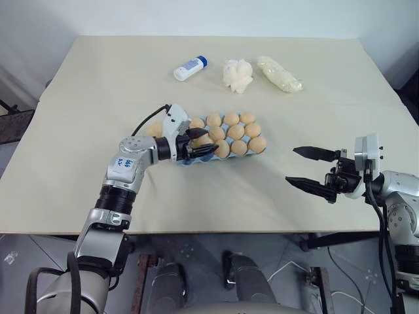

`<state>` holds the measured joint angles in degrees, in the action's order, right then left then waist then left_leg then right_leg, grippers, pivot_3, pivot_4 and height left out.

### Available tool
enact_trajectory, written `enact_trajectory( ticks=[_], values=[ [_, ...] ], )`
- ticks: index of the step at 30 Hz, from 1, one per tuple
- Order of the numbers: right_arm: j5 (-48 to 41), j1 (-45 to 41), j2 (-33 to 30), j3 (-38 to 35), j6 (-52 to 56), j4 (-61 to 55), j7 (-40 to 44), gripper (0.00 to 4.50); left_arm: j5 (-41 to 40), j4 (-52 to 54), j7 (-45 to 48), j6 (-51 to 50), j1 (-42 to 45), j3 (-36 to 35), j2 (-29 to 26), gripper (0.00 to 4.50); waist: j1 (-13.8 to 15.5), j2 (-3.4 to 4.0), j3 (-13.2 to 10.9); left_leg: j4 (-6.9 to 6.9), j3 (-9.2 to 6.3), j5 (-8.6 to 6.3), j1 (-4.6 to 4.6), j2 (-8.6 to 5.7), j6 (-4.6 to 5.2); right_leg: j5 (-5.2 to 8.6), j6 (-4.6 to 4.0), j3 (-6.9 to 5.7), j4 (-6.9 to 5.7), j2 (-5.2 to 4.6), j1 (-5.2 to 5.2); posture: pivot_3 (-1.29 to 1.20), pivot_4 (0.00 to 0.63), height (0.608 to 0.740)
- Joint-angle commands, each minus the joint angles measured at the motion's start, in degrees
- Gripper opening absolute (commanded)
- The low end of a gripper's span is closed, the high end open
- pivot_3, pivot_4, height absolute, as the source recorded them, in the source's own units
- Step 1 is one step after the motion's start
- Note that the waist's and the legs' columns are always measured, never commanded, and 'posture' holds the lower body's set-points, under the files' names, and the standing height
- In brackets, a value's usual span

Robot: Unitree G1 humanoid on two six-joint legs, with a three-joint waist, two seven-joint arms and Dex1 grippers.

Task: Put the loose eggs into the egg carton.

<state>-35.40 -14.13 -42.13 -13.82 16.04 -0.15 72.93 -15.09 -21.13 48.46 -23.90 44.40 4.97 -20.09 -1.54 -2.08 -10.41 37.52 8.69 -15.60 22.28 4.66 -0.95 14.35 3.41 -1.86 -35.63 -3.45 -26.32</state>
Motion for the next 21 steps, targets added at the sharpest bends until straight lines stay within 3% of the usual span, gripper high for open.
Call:
enact_trajectory(
  ticks=[1,6,12,21],
  values=[
    [-0.91,-0.71,-0.27,-1.22,-0.76,-0.80,0.17,4.50,-0.09,3.88,-0.59,-1.52,0.90,-0.74,-0.77,4.47,-0.02,0.00,0.00,0.01,-0.01,0.00,-0.01,0.00,0.00,0.00,0.00,0.01,-0.01,0.00,0.00,0.00,0.150,0.740],
    [-0.73,-1.72,-0.36,-0.80,-0.74,-0.03,0.69,4.50,-1.21,9.01,-2.62,-3.81,-0.25,-3.15,-2.46,4.47,-0.04,0.00,0.00,0.03,-0.06,0.00,0.00,0.00,0.01,0.00,0.00,0.04,-0.01,0.00,0.00,0.00,0.150,0.740],
    [-0.46,-2.55,-0.52,-0.48,-0.70,1.05,1.68,4.50,-3.42,16.33,-8.94,-3.34,-4.21,-12.10,-4.60,4.47,-0.12,0.00,-0.01,-0.02,-0.10,0.00,-0.05,0.02,0.00,0.00,0.00,0.11,-0.07,0.01,-0.03,0.00,0.150,0.740],
    [0.23,-4.94,-0.67,0.42,-0.92,4.17,3.82,4.50,-4.43,26.20,-21.53,3.00,-18.70,-25.73,-3.33,4.47,-0.02,0.01,-0.01,0.01,-0.10,0.00,-0.12,0.01,0.01,-0.01,0.01,0.20,-0.10,-0.02,0.01,0.00,0.150,0.740]
  ],
)
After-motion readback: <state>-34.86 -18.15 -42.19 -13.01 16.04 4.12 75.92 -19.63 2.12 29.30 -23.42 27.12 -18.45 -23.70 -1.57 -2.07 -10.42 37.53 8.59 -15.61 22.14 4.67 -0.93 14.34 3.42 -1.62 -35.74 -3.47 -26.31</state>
